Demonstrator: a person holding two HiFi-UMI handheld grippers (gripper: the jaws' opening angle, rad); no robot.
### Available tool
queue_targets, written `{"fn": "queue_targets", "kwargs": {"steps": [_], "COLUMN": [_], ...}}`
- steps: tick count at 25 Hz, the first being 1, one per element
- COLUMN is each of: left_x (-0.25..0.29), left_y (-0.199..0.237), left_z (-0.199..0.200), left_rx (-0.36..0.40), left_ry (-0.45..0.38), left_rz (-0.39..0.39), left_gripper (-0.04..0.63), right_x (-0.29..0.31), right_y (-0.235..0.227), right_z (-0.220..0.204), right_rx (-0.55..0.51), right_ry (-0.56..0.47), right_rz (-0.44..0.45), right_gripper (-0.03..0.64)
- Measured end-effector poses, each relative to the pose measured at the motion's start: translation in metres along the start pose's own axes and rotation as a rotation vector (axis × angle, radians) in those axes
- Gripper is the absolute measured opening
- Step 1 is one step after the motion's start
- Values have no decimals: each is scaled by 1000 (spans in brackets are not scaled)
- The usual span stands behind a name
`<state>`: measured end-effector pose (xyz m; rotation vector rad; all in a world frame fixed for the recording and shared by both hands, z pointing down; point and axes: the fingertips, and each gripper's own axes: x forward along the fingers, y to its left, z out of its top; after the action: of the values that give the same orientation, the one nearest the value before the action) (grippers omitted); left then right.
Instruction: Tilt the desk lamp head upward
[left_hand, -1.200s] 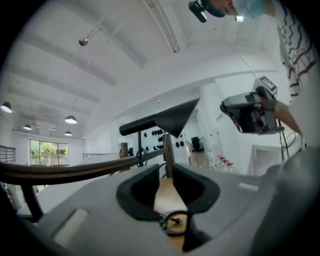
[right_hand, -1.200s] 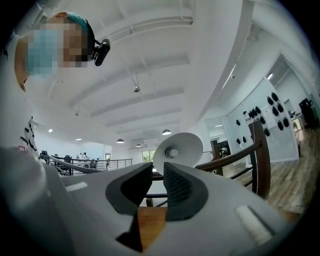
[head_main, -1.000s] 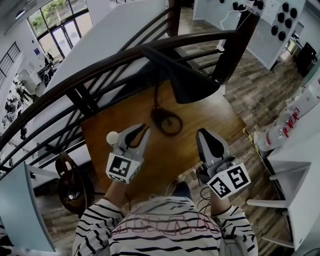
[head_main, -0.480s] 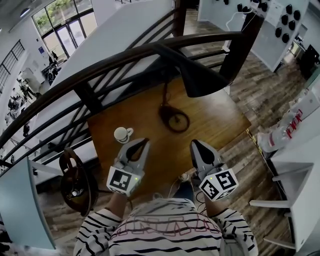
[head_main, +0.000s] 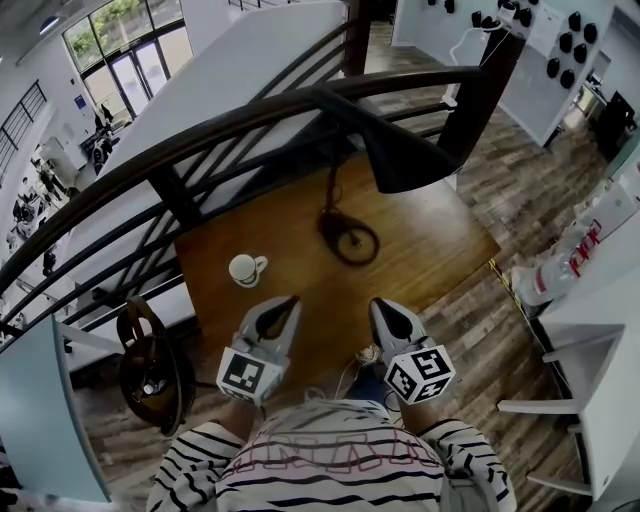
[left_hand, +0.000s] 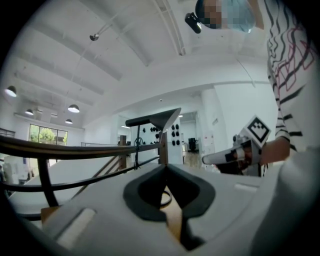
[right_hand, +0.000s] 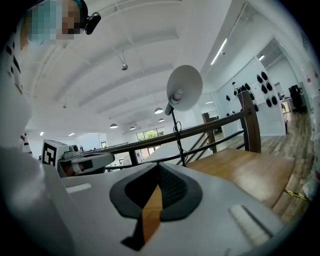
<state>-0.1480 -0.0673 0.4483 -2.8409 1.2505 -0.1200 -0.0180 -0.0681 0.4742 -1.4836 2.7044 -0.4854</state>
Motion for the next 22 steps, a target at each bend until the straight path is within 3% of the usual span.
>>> {"fn": "queue_targets", "kwargs": {"steps": [11,22], "left_x": [-21,-25], "left_y": [1,-2], "left_z": [-31,-33], "left_rx": [-49,-70], "left_ry": [61,50], "left_rz": [16,24], "left_gripper": [3,3], "right_x": [11,10], "right_y": [6,8], "right_z": [-42,-41], "right_rx": [5,-18], "right_ry": [107,100], "right_rz": [7,0], "right_gripper": [0,0]}}
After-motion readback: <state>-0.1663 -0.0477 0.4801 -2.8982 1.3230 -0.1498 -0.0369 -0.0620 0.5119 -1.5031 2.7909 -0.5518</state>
